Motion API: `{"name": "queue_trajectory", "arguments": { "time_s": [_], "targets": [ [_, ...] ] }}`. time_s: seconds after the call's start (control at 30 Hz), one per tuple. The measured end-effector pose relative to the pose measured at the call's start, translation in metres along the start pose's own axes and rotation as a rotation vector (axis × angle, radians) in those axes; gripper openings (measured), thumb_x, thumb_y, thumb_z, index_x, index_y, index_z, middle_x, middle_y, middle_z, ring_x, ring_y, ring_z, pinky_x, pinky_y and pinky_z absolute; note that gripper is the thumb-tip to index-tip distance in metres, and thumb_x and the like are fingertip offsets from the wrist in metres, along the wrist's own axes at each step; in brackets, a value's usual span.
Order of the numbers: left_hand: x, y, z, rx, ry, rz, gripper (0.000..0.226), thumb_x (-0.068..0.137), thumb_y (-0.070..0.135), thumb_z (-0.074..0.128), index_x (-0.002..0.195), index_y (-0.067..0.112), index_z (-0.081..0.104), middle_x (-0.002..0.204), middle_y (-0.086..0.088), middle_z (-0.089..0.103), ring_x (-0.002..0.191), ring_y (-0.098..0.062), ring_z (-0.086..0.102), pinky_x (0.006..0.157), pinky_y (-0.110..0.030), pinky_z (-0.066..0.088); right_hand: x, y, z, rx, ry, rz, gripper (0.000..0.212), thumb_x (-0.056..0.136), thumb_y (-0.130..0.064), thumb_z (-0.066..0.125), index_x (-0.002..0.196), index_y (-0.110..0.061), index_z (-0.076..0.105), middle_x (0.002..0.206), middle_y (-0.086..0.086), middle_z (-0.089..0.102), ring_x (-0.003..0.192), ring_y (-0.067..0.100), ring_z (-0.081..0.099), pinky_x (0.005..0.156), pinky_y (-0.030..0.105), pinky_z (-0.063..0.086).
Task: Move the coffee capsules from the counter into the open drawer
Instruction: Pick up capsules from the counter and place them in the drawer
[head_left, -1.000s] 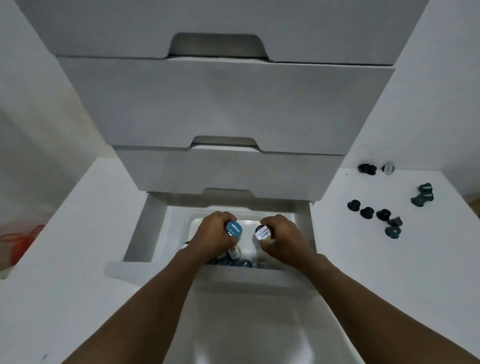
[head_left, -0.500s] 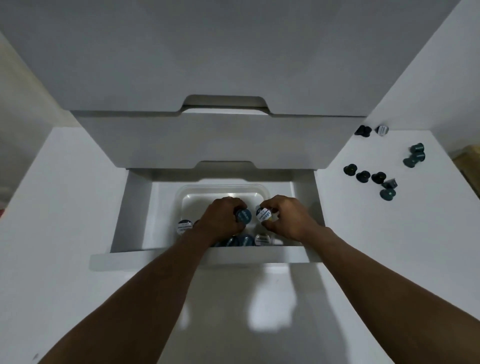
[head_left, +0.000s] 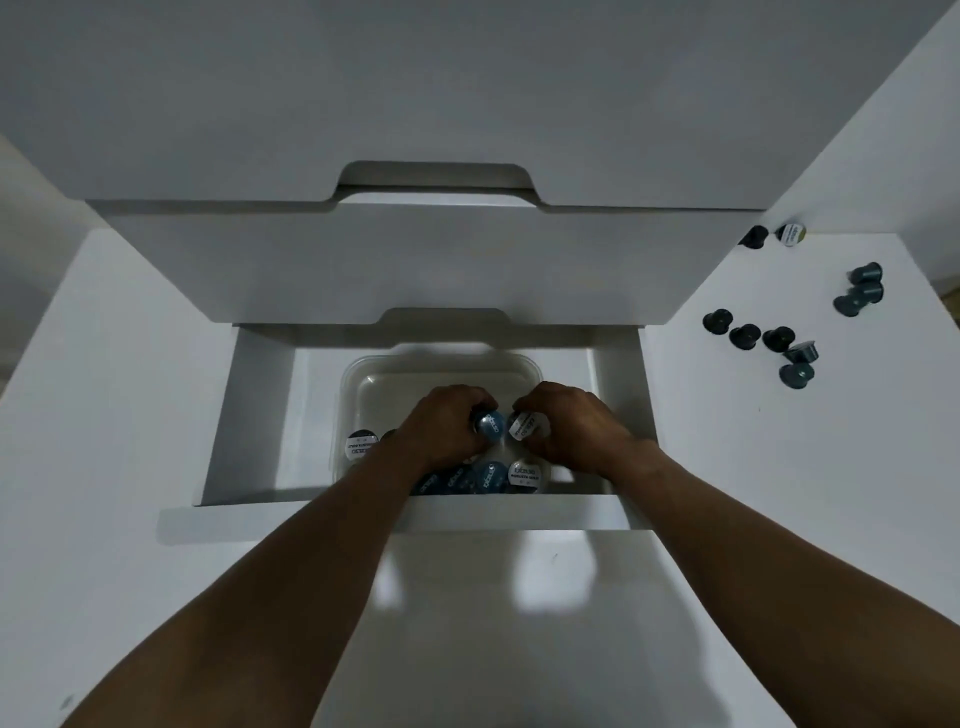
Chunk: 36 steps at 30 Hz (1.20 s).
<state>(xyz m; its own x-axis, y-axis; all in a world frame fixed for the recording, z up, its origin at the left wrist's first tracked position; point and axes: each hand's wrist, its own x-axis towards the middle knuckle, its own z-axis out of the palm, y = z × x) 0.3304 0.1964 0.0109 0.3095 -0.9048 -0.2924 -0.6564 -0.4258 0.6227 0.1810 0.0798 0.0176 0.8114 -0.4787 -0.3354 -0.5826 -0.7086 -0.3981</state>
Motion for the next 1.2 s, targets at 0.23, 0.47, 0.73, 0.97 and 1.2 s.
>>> {"name": "queue_trajectory", "arguments": {
  "time_s": [0.23,0.47,0.73,0.97,1.2],
  "targets": [
    [0.006,-0.006,0.003,0.003,-0.035,-0.032,0.045,0.076,0.019,0.073,0.119,0.015,0.061,0.121,-0.007,0.064,0.112,-0.023,0.058,0.098,-0.033,0.046,0.007,0.002,0.000,-0.046,-0.065,-0.022,0.044,0.083,-0.035,0.066,0.125,-0.027,0.057,0.128,-0.004,0.056,0.113,0.023,0.057,0.092,0.035,0.048],
    [0.011,-0.008,0.004,0.012,-0.056,-0.050,0.041,0.081,0.023,0.068,0.121,0.016,0.061,0.122,-0.005,0.064,0.111,-0.018,0.058,0.088,-0.018,0.039,0.009,0.004,-0.001,-0.046,-0.068,-0.029,0.045,0.086,-0.036,0.062,0.130,-0.027,0.055,0.132,-0.006,0.055,0.118,0.020,0.055,0.098,0.033,0.046],
    [0.014,-0.012,0.008,0.079,-0.110,-0.049,0.030,0.085,0.014,0.062,0.115,0.018,0.066,0.119,-0.006,0.065,0.110,-0.020,0.058,0.095,-0.029,0.047,0.006,0.004,-0.001,-0.085,-0.085,-0.049,0.036,0.090,-0.027,0.059,0.125,-0.028,0.059,0.129,-0.004,0.059,0.116,0.020,0.056,0.093,0.031,0.044],
    [0.011,-0.010,0.008,0.112,-0.130,-0.003,0.030,0.084,0.012,0.061,0.113,0.018,0.066,0.116,-0.005,0.066,0.108,-0.020,0.059,0.092,-0.031,0.048,0.000,0.000,-0.001,-0.092,-0.116,-0.046,0.032,0.090,-0.026,0.059,0.122,-0.027,0.062,0.125,-0.002,0.063,0.113,0.020,0.058,0.090,0.029,0.044],
    [0.011,-0.008,0.008,0.131,-0.139,0.026,0.029,0.084,0.013,0.061,0.113,0.015,0.066,0.113,-0.007,0.068,0.104,-0.021,0.062,0.090,-0.031,0.050,-0.003,-0.002,-0.002,-0.100,-0.112,-0.053,0.032,0.090,-0.025,0.059,0.122,-0.026,0.063,0.124,-0.002,0.063,0.112,0.020,0.058,0.089,0.028,0.045]
  ]
}}
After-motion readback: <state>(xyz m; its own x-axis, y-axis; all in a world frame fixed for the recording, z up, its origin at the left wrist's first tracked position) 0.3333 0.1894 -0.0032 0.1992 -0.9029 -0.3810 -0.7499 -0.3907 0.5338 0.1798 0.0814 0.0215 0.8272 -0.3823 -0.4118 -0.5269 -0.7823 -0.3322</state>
